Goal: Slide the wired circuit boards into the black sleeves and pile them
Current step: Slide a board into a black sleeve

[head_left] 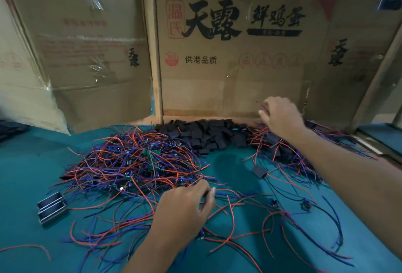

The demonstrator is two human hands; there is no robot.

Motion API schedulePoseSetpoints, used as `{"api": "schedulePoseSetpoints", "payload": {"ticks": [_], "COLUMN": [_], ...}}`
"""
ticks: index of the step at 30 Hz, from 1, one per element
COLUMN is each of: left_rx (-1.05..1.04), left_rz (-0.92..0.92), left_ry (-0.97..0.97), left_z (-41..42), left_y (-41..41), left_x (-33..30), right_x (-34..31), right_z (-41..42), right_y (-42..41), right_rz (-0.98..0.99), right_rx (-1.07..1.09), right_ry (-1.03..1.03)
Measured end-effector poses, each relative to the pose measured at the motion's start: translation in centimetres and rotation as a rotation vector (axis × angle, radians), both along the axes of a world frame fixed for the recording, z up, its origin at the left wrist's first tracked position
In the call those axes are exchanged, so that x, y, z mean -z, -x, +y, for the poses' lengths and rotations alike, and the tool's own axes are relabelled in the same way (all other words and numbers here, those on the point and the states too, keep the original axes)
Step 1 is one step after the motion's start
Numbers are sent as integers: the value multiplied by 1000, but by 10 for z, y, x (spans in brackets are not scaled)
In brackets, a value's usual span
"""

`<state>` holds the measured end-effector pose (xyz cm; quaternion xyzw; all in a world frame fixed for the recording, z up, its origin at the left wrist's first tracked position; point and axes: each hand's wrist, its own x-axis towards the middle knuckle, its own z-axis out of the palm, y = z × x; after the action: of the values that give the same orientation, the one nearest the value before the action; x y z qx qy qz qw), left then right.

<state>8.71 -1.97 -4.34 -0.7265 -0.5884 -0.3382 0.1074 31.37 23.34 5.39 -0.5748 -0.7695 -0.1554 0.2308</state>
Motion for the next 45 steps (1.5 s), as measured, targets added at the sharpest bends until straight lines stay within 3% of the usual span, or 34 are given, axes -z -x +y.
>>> {"api": "schedulePoseSetpoints", "payload": {"ticks": [5,11,18,23,26,29,33,37,40,43,45], "left_rx": [-8,-14,-7,-13,-31,-37,-58,178,279,302,335], "left_rz": [90,132,166,158,134,32,-121,-299,-418,-534,-573], "left_ry": [-22,14,23,29,3,-14,60,161,119,98,96], "left_z": [1,3,4,3,4,6,7,7,6,4,2], "left_y": [1,6,4,5,6,6,1,-8,-12,-15,-16], "left_x": [-1,3,4,6,6,6,7,5,8,8,7], "right_x": [63,94,101,102,90,72,64,81,89,87,87], "right_z": [-8,-7,-5,-9,-18,-45,-122,-191,-206,-212,-214], "right_y": [89,145,151,152,145,129,97,68,59,55,51], "right_rz": [45,-12,-55,-312,-168,94,318,442,730,1168,1324], "right_rx": [-144,-187,-271,-282,-218,-173,-316,-452,-470,-608,-690], "right_ry": [364,480,398,203,135,159,222,279,455,847,1075]}}
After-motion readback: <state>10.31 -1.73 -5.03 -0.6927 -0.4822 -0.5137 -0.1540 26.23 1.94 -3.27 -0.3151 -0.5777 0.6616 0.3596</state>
